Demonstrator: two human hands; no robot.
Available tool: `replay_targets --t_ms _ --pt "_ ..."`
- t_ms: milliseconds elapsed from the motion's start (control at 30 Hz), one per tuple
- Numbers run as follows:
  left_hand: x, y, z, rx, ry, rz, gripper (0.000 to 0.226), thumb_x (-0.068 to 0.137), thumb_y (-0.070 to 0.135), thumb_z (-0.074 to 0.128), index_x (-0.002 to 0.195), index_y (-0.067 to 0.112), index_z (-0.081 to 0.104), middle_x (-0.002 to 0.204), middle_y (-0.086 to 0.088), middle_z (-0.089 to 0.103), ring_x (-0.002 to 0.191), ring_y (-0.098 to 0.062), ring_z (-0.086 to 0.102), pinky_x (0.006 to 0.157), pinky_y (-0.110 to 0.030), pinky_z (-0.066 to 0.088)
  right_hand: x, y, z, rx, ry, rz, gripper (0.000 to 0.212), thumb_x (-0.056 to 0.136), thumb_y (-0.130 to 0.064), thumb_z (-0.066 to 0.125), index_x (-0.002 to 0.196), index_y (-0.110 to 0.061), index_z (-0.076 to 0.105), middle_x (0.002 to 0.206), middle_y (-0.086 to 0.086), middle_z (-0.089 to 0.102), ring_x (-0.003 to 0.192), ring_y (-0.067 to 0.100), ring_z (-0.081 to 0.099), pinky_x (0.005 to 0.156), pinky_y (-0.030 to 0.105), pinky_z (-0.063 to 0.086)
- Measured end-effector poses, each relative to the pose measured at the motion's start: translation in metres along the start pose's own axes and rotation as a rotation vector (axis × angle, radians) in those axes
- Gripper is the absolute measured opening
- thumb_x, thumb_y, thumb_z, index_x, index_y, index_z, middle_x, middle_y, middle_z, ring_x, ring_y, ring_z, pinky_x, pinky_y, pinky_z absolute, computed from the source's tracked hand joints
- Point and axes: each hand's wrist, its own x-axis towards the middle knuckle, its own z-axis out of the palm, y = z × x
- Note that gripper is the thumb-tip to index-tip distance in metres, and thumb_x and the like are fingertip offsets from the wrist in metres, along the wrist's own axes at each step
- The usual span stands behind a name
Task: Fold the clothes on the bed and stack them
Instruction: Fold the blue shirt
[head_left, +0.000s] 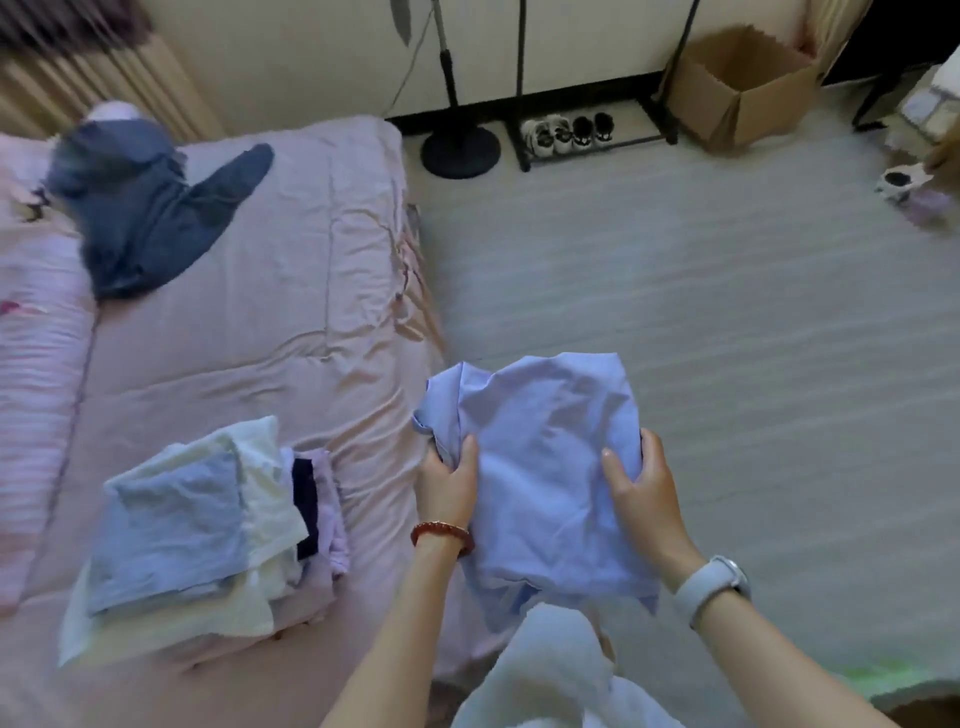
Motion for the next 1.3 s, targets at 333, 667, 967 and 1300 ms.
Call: replay_targets --t_ms 333,667,967,1300 --pt "0.104 0.025 -0.007 -0.214 0.484 -0.144 0.019 0.091 0.009 0.055 0.077 0.022 0.051 0.073 0.013 0.055 0.069 -0.003 0.052 0.056 -0.003 0.039 0.159 -0.056 0.113 -0.136 -0.533 -0.118 0.026 0.091 -0.006 0.052 0.109 -0.025 0.046 0.096 -0.021 0.055 0.091 0.013 0.054 0.08 0.029 0.039" --pt "0.247 0.054 -0.061 -0.356 0.848 -0.336 0.006 0.095 0.011 0.047 0.091 0.007 0.046 0.083 0.0 0.054 0.08 -0.019 0.05 0.058 -0.017 0.032 0.272 -0.137 0.303 -0.357 -0.975 -0.324 0.038 0.084 -0.021 0.051 0.121 -0.016 0.048 0.107 -0.007 0.055 0.1 0.013 0.051 0.085 0.029 0.038" --pt "0.344 0.015 -0.118 -0.291 1.297 -0.663 0.014 0.098 0.017 0.04 0.089 0.006 0.041 0.076 -0.002 0.043 0.076 -0.021 0.045 0.06 -0.024 0.021 0.287 -0.134 0.478 -0.481 -1.392 -0.353 0.031 0.09 -0.001 0.049 0.118 -0.015 0.044 0.106 -0.002 0.054 0.102 0.017 0.052 0.075 0.017 0.033" --pt "0.411 -0.117 -0.13 -0.258 1.431 -1.017 0.057 0.089 0.018 0.053 0.136 -0.006 0.033 0.14 -0.027 0.039 0.128 -0.04 0.039 0.104 -0.042 0.032 0.286 -0.038 0.607 -0.836 -1.61 -0.817 0.062 0.089 -0.006 0.047 0.146 -0.011 0.024 0.14 0.014 0.04 0.12 0.034 0.046 0.091 0.025 0.036"
